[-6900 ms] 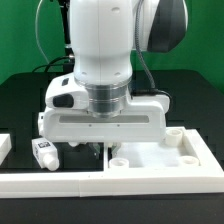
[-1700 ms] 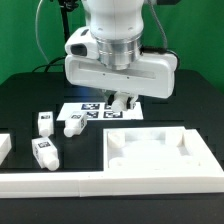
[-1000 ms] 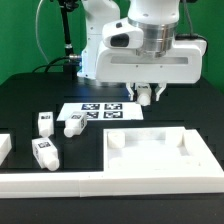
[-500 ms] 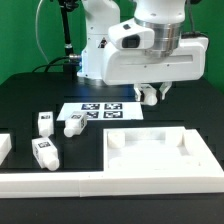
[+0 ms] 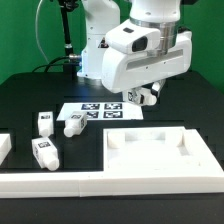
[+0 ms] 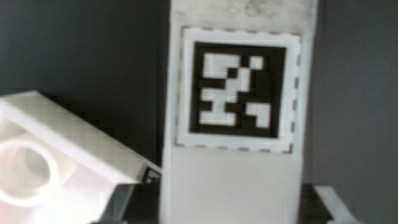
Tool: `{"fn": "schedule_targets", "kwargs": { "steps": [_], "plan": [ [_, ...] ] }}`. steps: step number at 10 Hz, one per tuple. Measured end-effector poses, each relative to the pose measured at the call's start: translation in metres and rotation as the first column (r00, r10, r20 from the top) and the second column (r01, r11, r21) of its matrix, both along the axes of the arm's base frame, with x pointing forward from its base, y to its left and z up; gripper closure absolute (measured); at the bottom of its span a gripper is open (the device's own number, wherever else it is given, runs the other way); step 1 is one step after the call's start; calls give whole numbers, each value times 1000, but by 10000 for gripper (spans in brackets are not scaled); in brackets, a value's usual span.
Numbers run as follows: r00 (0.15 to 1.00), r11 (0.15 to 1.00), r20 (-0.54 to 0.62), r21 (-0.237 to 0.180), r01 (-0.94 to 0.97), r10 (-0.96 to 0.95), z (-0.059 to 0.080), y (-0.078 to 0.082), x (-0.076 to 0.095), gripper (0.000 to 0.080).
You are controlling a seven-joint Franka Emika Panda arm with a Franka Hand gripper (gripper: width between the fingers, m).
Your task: Assemble one leg
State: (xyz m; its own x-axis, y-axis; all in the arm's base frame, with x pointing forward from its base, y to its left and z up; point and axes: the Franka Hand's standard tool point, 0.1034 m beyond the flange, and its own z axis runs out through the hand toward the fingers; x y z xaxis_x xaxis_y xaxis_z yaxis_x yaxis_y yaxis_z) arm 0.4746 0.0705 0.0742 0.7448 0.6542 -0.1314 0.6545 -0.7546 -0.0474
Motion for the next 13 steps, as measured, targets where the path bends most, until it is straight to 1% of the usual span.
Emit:
{"fn": "schedule_targets", "kwargs": {
  "steps": [1,2,3,4,7,8,9,10,11,12,13],
  "plan": [
    [982,982,39,13,-186,186,-5,13,-5,515],
    [934,934,39,18,-356,355,-6,27,-10,515],
    [865,865,39,12,-501,500,-3,40,-9,515],
    [837,837,46,15,-547,546,2,42,-8,515],
    [740,740,34,24,-673,672,-1,36,-8,515],
    [688,687,30,30,-726,725,-1,35,-8,515],
    [565,565,63,23,-825,823,-5,43,-11,515],
    [457,458,89,13,-889,885,-9,51,-21,515],
    [405,405,80,21,-914,911,-10,49,-23,515],
    [369,369,75,18,-929,926,-10,47,-22,515],
    [305,304,65,17,-952,950,-10,44,-21,515]
  ]
}}
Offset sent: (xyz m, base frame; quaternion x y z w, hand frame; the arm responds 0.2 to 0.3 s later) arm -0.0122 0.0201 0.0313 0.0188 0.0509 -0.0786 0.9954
